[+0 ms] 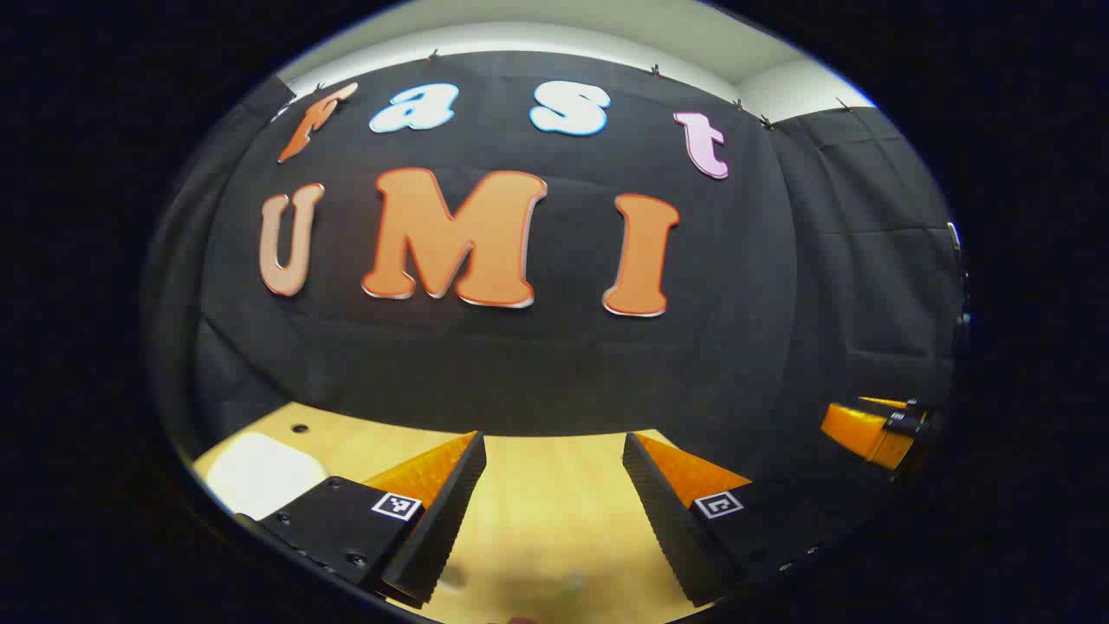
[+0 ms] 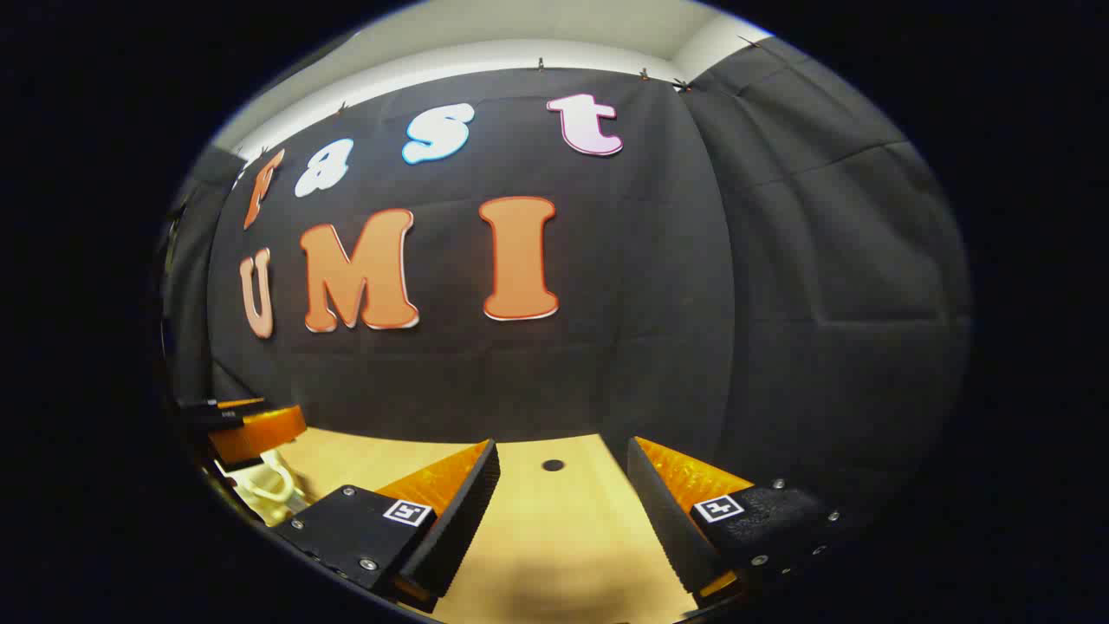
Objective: First open the suitcase, pack the skin care products into it, and then close the suitcase.
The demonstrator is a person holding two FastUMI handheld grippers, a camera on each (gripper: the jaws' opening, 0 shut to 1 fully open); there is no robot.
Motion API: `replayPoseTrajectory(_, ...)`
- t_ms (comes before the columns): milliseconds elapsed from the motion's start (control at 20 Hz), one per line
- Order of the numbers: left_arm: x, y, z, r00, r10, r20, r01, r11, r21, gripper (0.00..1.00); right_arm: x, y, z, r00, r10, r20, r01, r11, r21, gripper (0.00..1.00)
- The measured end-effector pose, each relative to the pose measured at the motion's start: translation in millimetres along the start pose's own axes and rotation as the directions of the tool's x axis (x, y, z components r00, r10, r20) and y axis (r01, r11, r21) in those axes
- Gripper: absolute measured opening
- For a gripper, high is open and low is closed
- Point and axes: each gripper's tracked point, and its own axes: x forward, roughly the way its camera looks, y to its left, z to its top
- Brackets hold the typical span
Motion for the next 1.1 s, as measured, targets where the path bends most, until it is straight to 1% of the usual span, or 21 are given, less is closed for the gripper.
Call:
replayPoseTrajectory(100, -21.3, 60.7, 18.4, 0.999, 0.028, 0.019, -0.029, 0.998, 0.059, 1.0, -13.6, 43.8, 6.0, 1.0, 0.005, 0.003, -0.005, 1.0, 0.025, 0.94)
replayPoseTrajectory(200, -39.4, 113.5, 21.9, 0.999, 0.043, 0.004, -0.043, 0.998, 0.055, 1.0, -21.1, 85.6, 3.5, 1.0, 0.012, -0.005, -0.012, 0.999, 0.041, 0.94)
replayPoseTrajectory(300, -53.2, 151.9, 28.3, 0.999, 0.046, -0.002, -0.046, 0.999, 0.015, 0.99, -28.3, 127.2, -3.3, 0.999, 0.038, -0.024, -0.037, 0.997, 0.061, 0.94)
replayPoseTrajectory(350, -58.7, 170.7, 30.2, 0.998, 0.062, 0.001, -0.062, 0.998, 0.004, 0.98, -31.6, 146.8, -6.1, 0.998, 0.058, -0.034, -0.055, 0.996, 0.067, 0.94)
replayPoseTrajectory(450, -66.6, 200.4, 27.8, 0.994, 0.102, -0.025, -0.102, 0.995, 0.009, 0.97, -33.6, 179.4, -12.5, 0.992, 0.111, -0.062, -0.108, 0.992, 0.061, 0.94)
replayPoseTrajectory(500, -69.5, 208.7, 26.4, 0.993, 0.114, -0.033, -0.114, 0.993, 0.011, 0.97, -32.4, 190.0, -13.9, 0.989, 0.126, -0.071, -0.123, 0.991, 0.046, 0.94)
replayPoseTrajectory(600, -74.8, 220.7, 22.7, 0.989, 0.141, -0.046, -0.141, 0.99, 0.017, 0.97, -24.1, 200.4, -14.2, 0.988, 0.128, -0.09, -0.128, 0.992, 0.016, 0.94)
replayPoseTrajectory(750, -78.6, 230.0, 19.1, 0.979, 0.199, -0.052, -0.198, 0.98, 0.021, 0.97, -12.1, 217.2, -14.7, 0.977, 0.186, -0.106, -0.188, 0.982, -0.005, 0.94)
replayPoseTrajectory(850, -76.5, 228.5, 11.0, 0.969, 0.236, -0.071, -0.235, 0.972, 0.026, 0.97, -2.7, 220.3, -17.3, 0.969, 0.217, -0.122, -0.221, 0.975, -0.02, 0.94)
replayPoseTrajectory(950, -71.4, 225.4, 2.5, 0.964, 0.251, -0.083, -0.251, 0.968, 0.014, 0.98, 4.4, 217.7, -20.4, 0.963, 0.237, -0.131, -0.243, 0.969, -0.035, 0.94)
replayPoseTrajectory(1050, -67.4, 222.4, -8.0, 0.961, 0.259, -0.098, -0.259, 0.966, 0.013, 0.98, 10.6, 210.5, -25.2, 0.965, 0.217, -0.15, -0.225, 0.973, -0.042, 0.94)
replayPoseTrajectory(1100, -66.2, 223.3, -15.3, 0.958, 0.264, -0.107, -0.262, 0.964, 0.033, 0.98, 11.5, 205.5, -29.2, 0.965, 0.205, -0.164, -0.214, 0.976, -0.039, 0.94)
